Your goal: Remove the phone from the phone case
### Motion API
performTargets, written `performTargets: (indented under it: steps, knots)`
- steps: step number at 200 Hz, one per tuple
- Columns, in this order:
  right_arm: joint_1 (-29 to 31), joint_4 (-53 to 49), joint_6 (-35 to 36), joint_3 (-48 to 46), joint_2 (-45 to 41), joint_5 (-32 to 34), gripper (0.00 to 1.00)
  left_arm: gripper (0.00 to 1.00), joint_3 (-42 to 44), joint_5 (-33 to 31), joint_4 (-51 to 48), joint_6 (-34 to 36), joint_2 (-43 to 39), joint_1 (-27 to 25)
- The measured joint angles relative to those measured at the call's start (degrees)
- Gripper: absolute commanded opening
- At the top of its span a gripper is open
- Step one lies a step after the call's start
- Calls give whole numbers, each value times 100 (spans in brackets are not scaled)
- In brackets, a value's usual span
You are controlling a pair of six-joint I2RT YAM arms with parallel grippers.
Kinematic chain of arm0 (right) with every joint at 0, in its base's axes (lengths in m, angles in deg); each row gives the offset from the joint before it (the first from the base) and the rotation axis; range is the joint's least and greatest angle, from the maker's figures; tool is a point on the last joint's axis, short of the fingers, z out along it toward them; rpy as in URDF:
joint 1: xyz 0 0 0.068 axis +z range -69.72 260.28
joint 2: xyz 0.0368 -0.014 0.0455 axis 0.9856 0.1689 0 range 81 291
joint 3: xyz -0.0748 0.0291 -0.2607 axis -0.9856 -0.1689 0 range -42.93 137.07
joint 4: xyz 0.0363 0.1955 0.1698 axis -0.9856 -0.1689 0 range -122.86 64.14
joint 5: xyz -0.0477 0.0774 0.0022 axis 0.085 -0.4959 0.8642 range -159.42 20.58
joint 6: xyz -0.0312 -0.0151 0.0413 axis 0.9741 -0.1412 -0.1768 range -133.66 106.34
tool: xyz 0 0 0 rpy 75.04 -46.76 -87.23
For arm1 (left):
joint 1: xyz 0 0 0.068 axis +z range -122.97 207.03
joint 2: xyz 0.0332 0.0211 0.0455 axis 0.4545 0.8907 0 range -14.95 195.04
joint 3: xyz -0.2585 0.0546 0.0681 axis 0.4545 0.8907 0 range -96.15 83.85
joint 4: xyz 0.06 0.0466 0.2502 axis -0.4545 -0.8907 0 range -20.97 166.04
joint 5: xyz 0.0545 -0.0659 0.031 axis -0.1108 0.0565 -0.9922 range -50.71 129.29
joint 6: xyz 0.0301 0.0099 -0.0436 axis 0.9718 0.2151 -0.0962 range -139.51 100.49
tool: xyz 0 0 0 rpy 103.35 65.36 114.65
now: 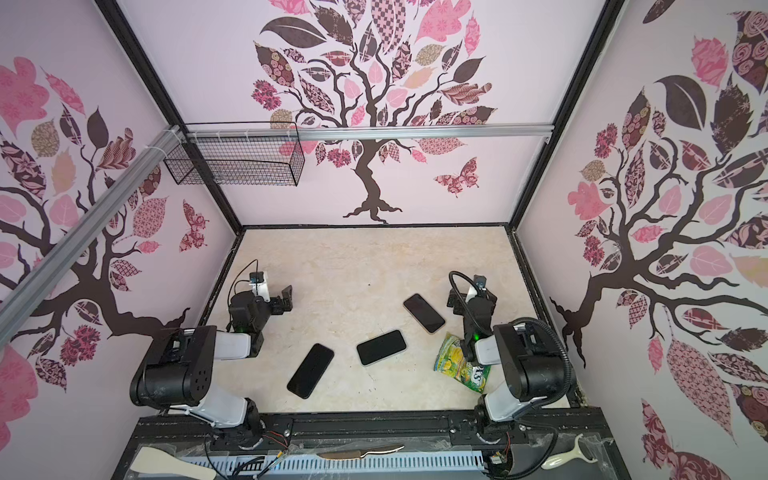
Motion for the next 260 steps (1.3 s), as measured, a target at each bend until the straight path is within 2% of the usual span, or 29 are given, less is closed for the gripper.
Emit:
performTargets:
  steps: [185,214,232,260]
  knots:
    - [-50,-7,-2,0,0,-129,100,98,0,-2,0,0,0,0]
    - [-63,7,7,-4,-2,-210,100,98,39,-317,57,52,-28,-186]
    - [-66,48,59,-59,-33,-354,100,98,197,-651,11,140,-328,-459]
    - [-28,-251,131,-133,-483,-428,100,98,179,-1213,-739,315,-1460,-942]
